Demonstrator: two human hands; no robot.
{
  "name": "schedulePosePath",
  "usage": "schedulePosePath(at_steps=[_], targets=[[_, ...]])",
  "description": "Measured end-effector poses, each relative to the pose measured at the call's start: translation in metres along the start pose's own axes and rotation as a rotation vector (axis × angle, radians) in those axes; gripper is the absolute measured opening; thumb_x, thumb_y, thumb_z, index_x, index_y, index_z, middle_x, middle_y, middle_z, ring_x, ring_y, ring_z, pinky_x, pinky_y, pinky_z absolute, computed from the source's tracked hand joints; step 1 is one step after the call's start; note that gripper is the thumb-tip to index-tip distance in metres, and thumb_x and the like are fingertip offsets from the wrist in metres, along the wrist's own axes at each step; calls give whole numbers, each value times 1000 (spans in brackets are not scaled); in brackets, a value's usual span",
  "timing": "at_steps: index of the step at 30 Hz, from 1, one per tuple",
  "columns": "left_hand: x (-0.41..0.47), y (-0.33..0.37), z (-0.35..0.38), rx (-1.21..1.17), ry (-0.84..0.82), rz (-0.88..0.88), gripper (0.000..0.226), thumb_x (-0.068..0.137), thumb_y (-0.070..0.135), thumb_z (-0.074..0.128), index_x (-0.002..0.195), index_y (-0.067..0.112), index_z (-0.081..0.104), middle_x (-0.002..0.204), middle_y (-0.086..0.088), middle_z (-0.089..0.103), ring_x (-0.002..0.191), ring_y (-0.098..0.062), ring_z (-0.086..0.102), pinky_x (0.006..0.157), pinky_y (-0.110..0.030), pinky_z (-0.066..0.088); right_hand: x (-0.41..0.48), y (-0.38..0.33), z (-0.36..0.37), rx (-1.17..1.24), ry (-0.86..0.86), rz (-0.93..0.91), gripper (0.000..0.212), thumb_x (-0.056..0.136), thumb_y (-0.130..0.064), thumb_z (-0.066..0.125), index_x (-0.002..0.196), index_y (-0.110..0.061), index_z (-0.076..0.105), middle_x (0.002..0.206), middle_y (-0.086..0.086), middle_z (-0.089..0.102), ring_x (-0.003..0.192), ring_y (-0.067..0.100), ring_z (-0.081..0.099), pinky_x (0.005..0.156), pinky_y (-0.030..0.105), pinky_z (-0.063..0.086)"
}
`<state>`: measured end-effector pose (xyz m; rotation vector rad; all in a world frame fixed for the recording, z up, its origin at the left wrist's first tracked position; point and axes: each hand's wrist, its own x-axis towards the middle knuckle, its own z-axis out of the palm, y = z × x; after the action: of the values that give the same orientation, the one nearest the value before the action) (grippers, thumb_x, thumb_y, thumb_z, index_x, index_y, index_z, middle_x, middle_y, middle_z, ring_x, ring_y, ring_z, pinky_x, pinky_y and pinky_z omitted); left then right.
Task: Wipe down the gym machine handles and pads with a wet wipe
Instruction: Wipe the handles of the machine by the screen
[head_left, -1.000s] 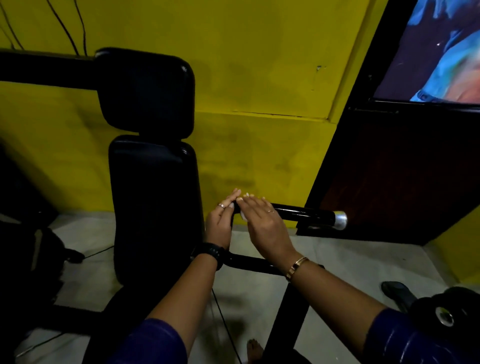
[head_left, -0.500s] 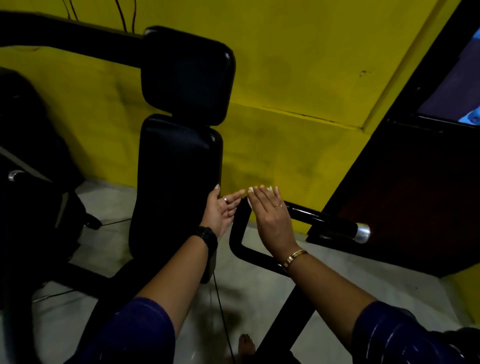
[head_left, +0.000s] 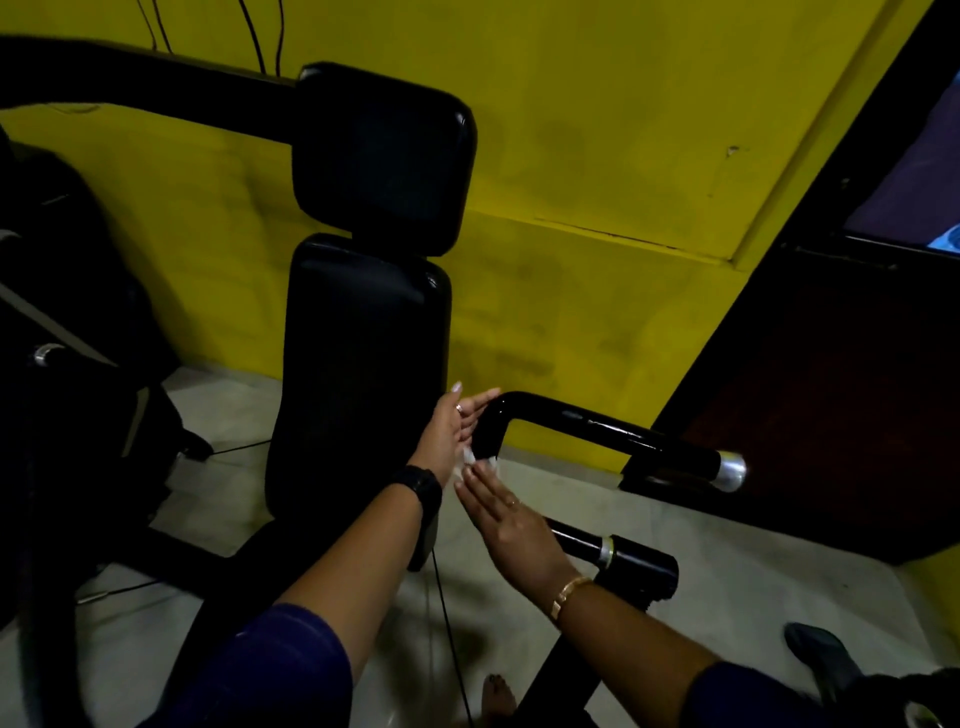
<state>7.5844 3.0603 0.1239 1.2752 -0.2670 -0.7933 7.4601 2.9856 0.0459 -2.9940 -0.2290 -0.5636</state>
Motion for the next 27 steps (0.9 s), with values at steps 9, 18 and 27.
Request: schedulePosePath(at_steps=[9, 18, 27], targets=[[-7, -5, 4, 485, -126, 322, 37, 108, 25, 29, 143, 35, 33, 153, 12, 27, 144, -5, 22, 113, -20, 17, 32, 10, -15, 885, 519, 1194, 25, 98, -7, 47, 110, -8, 69, 93, 3, 68, 91, 28, 66, 85, 28, 54], [-1, -2, 17, 1247, -190, 485, 54, 105, 31, 36, 154, 38, 15, 158, 25, -10, 145, -5, -24, 113, -49, 22, 20, -28, -4, 615, 90, 735, 46, 91, 9, 40, 133, -7, 51, 120, 9, 63, 106, 20, 61, 82, 8, 42], [15, -30, -10, 1542, -68, 927, 64, 98, 30, 33, 156, 26, 6, 162, 0, 17, 150, -25, 11, 118, -46, 25, -45, 17, 1, -186, -110, 104, 58, 76, -2, 37, 132, 0, 52, 122, 18, 64, 110, 32, 63, 103, 46, 44]])
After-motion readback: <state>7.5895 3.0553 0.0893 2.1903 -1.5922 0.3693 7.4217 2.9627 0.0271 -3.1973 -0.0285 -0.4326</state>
